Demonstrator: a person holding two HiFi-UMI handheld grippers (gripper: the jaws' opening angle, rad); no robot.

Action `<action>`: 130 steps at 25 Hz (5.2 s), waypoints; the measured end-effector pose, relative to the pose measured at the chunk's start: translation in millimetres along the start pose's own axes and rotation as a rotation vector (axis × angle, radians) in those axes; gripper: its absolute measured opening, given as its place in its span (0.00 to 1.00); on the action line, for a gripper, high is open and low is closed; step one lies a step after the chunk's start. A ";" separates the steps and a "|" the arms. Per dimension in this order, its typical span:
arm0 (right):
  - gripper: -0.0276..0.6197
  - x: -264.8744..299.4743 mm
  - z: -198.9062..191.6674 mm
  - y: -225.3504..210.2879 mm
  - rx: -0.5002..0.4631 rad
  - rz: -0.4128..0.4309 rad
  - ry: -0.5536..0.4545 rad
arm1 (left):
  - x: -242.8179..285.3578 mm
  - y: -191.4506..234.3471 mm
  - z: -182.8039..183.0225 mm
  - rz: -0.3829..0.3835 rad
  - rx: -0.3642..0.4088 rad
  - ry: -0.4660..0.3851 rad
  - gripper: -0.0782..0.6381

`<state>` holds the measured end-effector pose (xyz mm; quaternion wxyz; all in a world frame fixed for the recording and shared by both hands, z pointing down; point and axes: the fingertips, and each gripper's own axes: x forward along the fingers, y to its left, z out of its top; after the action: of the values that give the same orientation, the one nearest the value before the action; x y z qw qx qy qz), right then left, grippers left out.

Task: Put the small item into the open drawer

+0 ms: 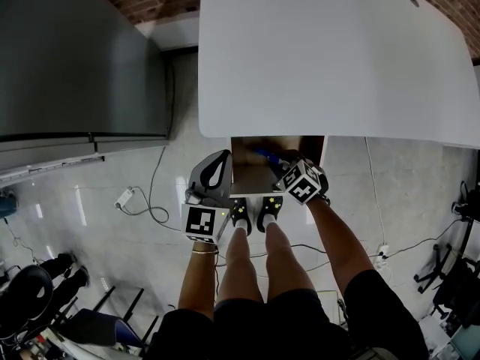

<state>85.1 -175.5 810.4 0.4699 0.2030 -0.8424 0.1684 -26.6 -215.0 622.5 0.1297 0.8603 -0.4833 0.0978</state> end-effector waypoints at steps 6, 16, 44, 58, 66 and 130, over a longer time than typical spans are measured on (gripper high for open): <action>0.19 4.1 0.2 -3.3 -0.011 0.009 0.014 | -1.0 0.5 -3.9 0.008 -0.015 0.007 0.10; 0.19 6.6 -2.5 -2.6 -0.031 0.006 0.034 | -2.3 -0.2 -5.7 0.011 -0.012 0.011 0.10; 0.23 -13.9 10.6 -29.5 0.025 -0.095 -0.023 | -1.9 -3.1 4.5 0.009 -0.014 -0.003 0.10; 0.13 -32.4 24.1 -33.5 0.037 -0.160 -0.089 | -6.8 -5.1 14.2 0.003 0.001 -0.018 0.10; 0.06 -60.4 48.5 -41.5 0.125 -0.236 -0.230 | -9.5 -7.9 26.5 -0.006 0.010 -0.027 0.10; 0.06 -389.2 157.6 11.9 0.337 -0.395 -0.843 | -111.6 -69.1 203.4 -0.006 -0.029 -0.147 0.10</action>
<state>150.4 -168.6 395.5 0.0719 0.4822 -0.8657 0.1133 -16.1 -155.2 388.2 0.1067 0.8647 -0.4902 0.0270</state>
